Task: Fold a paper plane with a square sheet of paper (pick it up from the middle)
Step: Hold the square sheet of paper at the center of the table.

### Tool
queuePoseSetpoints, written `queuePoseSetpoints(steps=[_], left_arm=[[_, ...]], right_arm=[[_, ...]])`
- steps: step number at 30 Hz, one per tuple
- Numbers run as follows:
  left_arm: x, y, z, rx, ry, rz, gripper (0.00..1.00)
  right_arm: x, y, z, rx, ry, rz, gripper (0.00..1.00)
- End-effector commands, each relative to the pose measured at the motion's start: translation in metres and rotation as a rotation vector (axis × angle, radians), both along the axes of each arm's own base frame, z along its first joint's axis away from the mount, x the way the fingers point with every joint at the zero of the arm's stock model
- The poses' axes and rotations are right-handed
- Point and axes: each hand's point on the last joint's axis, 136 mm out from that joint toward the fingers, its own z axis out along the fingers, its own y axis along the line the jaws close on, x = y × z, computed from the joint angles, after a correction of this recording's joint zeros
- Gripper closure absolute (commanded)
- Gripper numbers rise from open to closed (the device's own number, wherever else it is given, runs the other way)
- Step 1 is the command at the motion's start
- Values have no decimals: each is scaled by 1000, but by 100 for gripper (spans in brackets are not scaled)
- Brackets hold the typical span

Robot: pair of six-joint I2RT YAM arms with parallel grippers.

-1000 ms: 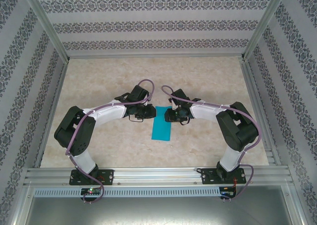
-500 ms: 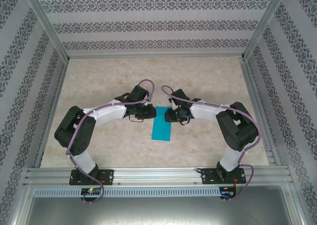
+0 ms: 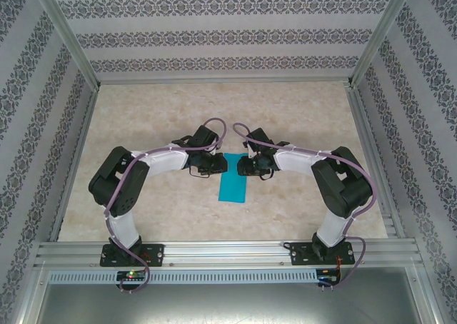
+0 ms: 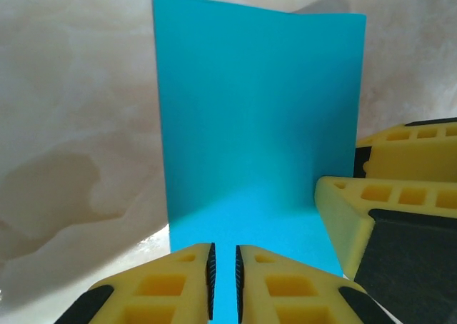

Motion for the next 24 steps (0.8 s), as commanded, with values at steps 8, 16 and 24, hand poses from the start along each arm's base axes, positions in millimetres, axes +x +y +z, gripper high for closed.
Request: queuePoseSetpoints(steps=[8, 16, 24], left_arm=[[6, -20, -6, -34, -5, -21, 85], [-3, -11, -27, 22, 26, -23, 87], [-14, 1, -50, 93, 62, -37, 87]], right_arm=[[-16, -9, -28, -56, 86, 5, 63], [-15, -8, -28, -53, 84, 3, 63], [-13, -7, -19, -43, 69, -3, 61]])
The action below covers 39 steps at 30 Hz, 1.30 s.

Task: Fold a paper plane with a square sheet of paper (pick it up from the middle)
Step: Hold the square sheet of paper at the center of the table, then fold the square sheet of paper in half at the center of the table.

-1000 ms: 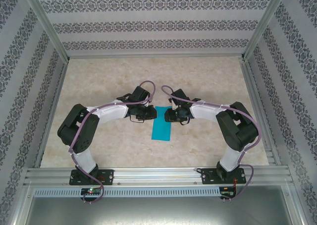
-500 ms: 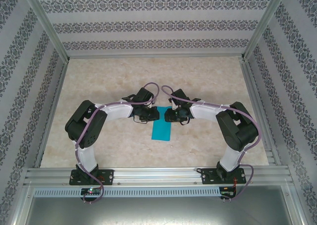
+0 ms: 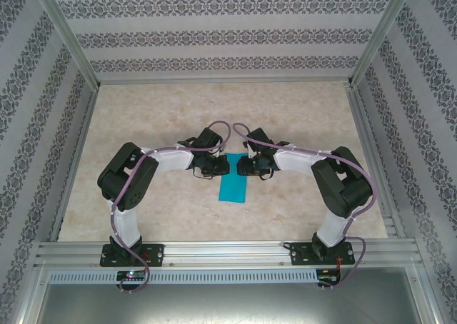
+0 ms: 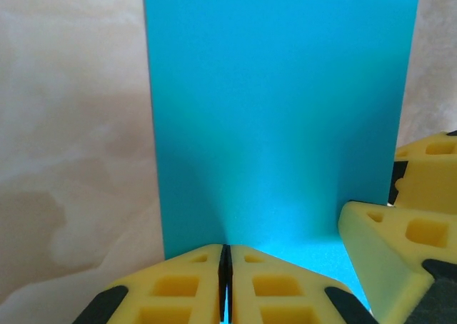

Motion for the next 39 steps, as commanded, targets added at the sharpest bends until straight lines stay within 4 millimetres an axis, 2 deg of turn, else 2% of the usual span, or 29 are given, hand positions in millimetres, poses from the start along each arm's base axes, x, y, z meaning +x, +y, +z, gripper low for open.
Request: queuePoseSetpoints(steps=[1, 6, 12, 14, 18, 20, 24, 27, 33, 39], left_arm=[[-17, 10, -32, 91, 42, -27, 87], [-24, 19, -47, 139, 63, -34, 87], [-25, 23, -50, 167, 61, -43, 87], [-24, 23, -50, 169, 58, -46, 87], [-25, 23, -53, 175, 62, -50, 87], [-25, 23, -54, 171, 64, -50, 87], [-25, 22, -54, 168, 64, -52, 87], [-25, 23, -54, 172, 64, -54, 87], [-26, 24, -57, 179, 67, -56, 87], [-25, 26, -58, 195, 64, -61, 87]], right_arm=[[-13, -7, -16, -45, 59, -1, 60], [-12, -11, 0, -27, 34, -16, 55], [-22, -25, 19, -10, 10, -50, 54], [-24, -17, 29, 68, 3, -62, 55], [-24, 15, 52, 300, 15, -81, 62], [-21, 24, 55, 343, 23, -83, 66], [-15, 34, 46, 374, 57, -85, 74], [-10, 34, 34, 355, 74, -85, 79], [-8, 19, 10, 312, 98, -100, 84], [-14, 3, -14, 259, 131, -112, 84]])
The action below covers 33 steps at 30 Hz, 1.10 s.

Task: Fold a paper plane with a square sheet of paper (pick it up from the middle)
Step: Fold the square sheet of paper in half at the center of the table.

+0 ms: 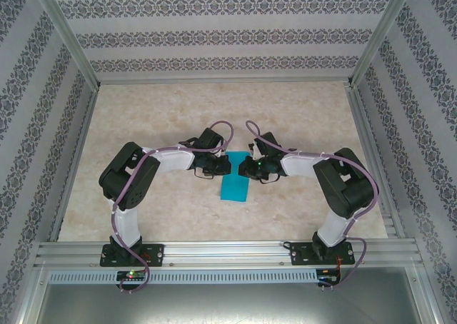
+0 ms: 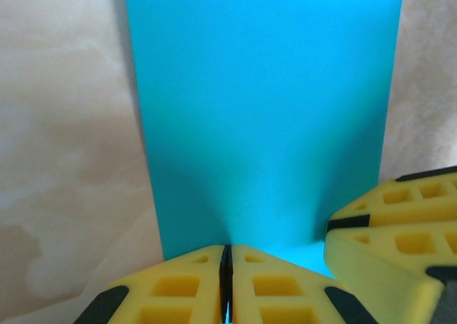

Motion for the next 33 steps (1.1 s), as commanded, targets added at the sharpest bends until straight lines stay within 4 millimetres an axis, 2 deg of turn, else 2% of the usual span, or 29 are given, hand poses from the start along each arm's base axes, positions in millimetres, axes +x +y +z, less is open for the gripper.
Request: queuePoseSetpoints(steps=[1, 4, 6, 11, 14, 17, 21, 24, 33], left_arm=[[-29, 31, -56, 195, 107, -10, 87], [-29, 31, -58, 200, 108, -11, 87], [-30, 32, -60, 207, 113, -12, 87], [-30, 33, -62, 213, 115, -17, 87], [-30, 34, -63, 216, 116, -17, 87], [-30, 34, -62, 217, 114, -17, 87], [-31, 35, -62, 224, 112, -21, 87], [-32, 36, -62, 227, 114, -25, 87], [-34, 40, -64, 234, 116, -25, 87]], right_arm=[[-6, -12, -21, -41, 21, 13, 84], [-11, -19, -31, -54, 40, 9, 86], [-15, -21, -27, -52, 42, 13, 86], [0, -12, 11, 2, -32, 4, 89], [12, -2, 20, 47, -49, 1, 90], [21, 5, 19, 64, -45, 3, 91], [29, 3, 8, 42, -35, 2, 93], [32, -3, 1, 22, -39, 0, 94], [33, -40, -25, -24, -17, -51, 95]])
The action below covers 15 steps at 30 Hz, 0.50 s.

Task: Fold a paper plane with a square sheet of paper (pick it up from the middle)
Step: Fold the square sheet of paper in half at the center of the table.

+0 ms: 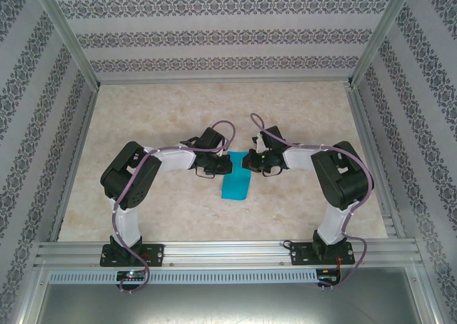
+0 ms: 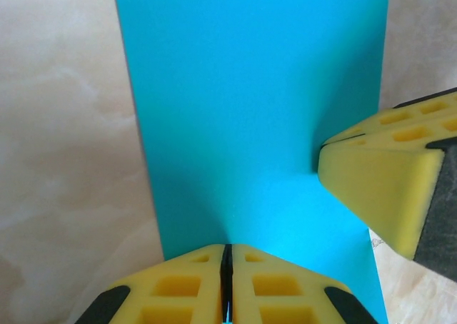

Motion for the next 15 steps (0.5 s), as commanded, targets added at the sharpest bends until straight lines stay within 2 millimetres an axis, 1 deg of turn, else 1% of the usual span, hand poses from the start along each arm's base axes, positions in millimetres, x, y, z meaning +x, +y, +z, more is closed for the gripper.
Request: queuePoseSetpoints(steps=[1, 7, 12, 15], left_arm=[[-38, 44, -64, 233, 140, 6, 87], [-40, 46, -65, 241, 147, -1, 87], [-40, 48, -65, 245, 149, -3, 88], [-40, 47, -64, 244, 149, -4, 88]], right_arm=[[1, -31, -23, -80, 9, -45, 95], [13, -47, -19, -73, -27, -87, 95], [23, -64, -8, -68, -62, -138, 95], [24, -53, 7, -15, -84, -113, 95]])
